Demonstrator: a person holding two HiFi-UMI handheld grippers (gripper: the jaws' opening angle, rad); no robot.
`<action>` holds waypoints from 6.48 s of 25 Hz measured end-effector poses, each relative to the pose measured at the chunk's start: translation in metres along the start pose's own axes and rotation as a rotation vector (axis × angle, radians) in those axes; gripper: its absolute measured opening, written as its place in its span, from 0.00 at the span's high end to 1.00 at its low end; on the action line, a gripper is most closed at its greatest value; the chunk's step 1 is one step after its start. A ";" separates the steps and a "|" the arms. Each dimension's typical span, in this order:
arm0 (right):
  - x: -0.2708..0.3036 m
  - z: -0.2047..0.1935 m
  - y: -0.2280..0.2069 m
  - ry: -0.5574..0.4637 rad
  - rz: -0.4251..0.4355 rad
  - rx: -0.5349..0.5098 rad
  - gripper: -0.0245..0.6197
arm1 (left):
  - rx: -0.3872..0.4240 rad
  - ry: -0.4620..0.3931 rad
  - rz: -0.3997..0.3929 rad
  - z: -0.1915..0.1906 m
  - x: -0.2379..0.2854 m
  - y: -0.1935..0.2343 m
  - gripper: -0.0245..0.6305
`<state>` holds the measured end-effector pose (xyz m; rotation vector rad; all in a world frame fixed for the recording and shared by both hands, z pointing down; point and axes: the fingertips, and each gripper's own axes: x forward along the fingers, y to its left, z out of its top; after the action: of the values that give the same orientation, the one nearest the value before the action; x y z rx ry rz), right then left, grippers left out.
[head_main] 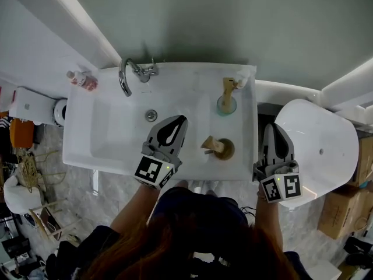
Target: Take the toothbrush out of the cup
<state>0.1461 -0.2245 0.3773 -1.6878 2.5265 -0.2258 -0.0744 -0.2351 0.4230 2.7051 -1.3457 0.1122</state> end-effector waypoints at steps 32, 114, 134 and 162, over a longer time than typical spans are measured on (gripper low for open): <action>-0.016 -0.016 -0.009 0.024 0.007 -0.003 0.94 | -0.184 0.179 -0.315 -0.086 0.022 -0.095 0.82; 0.017 0.046 -0.104 -0.019 0.521 -0.051 0.94 | 0.036 -0.120 0.612 0.096 0.020 -0.087 0.86; 0.149 -0.153 -0.024 0.452 0.670 -0.148 0.60 | -0.032 -0.084 0.717 0.059 0.003 -0.040 0.86; 0.157 -0.122 0.001 0.382 0.733 -0.066 0.84 | -0.031 -0.089 0.797 0.056 -0.034 -0.031 0.86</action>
<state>0.0651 -0.3607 0.4980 -0.6705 3.2498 -0.4273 -0.0693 -0.1969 0.3612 1.9999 -2.3326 0.0361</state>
